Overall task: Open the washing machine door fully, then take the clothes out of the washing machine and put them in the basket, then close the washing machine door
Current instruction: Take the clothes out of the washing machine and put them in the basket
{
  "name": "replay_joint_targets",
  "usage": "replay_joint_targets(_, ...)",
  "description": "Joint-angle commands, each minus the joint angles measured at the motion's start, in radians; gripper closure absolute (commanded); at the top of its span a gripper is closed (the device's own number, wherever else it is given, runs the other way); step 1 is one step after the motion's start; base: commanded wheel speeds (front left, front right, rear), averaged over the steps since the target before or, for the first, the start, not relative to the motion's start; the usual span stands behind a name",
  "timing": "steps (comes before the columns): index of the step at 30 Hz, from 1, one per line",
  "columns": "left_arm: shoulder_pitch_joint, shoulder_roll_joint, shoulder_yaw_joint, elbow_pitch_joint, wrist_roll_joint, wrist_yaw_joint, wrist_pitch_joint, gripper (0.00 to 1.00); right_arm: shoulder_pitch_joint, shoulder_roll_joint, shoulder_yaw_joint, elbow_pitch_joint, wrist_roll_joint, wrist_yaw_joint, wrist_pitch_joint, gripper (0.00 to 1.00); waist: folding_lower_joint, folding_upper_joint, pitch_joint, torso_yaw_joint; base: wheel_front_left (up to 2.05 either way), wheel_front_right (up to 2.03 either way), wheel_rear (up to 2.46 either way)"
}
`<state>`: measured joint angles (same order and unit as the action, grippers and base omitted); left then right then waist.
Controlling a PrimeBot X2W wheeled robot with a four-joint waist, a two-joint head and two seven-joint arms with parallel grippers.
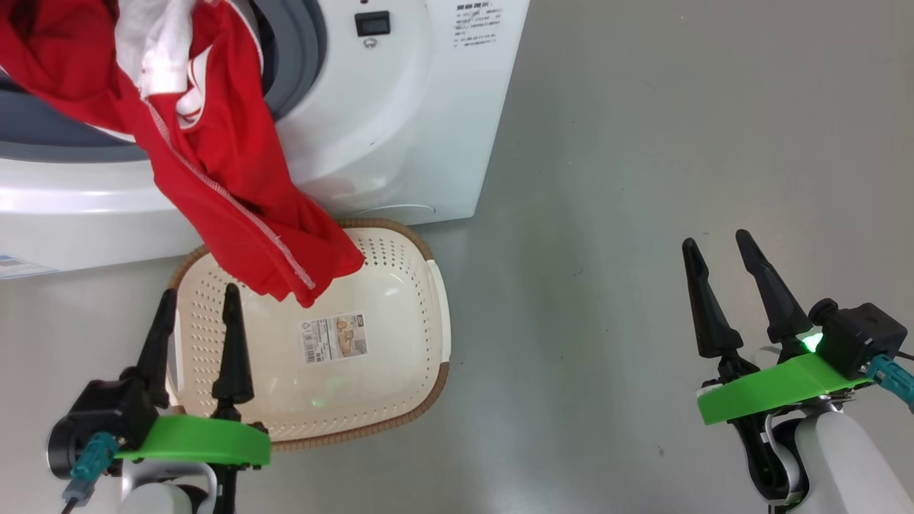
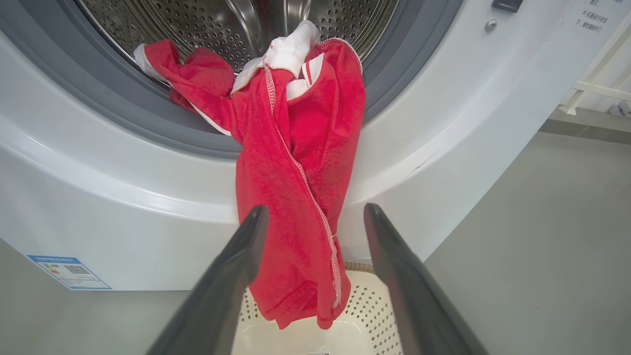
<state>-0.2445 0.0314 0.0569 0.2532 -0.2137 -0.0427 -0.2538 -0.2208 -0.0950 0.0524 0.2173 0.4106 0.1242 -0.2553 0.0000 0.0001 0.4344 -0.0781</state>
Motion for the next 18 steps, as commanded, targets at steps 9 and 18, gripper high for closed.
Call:
replay_joint_targets(9,0.002,0.019,0.007,-0.036,0.005,0.015,-0.008,0.00,0.013,-0.006,0.011,-0.023,-0.012,0.007,-0.006,0.00,0.0000,-0.0001,0.009,-0.007,0.00,0.00,0.00)
replay_joint_targets(18,-0.152,0.024,0.029,0.015,0.044,-0.014,-0.008,0.00,0.004,0.005,-0.003,-0.031,-0.012,0.007,-0.006,0.00,0.0000,-0.0001,0.040,0.004,0.00,0.00,0.00)
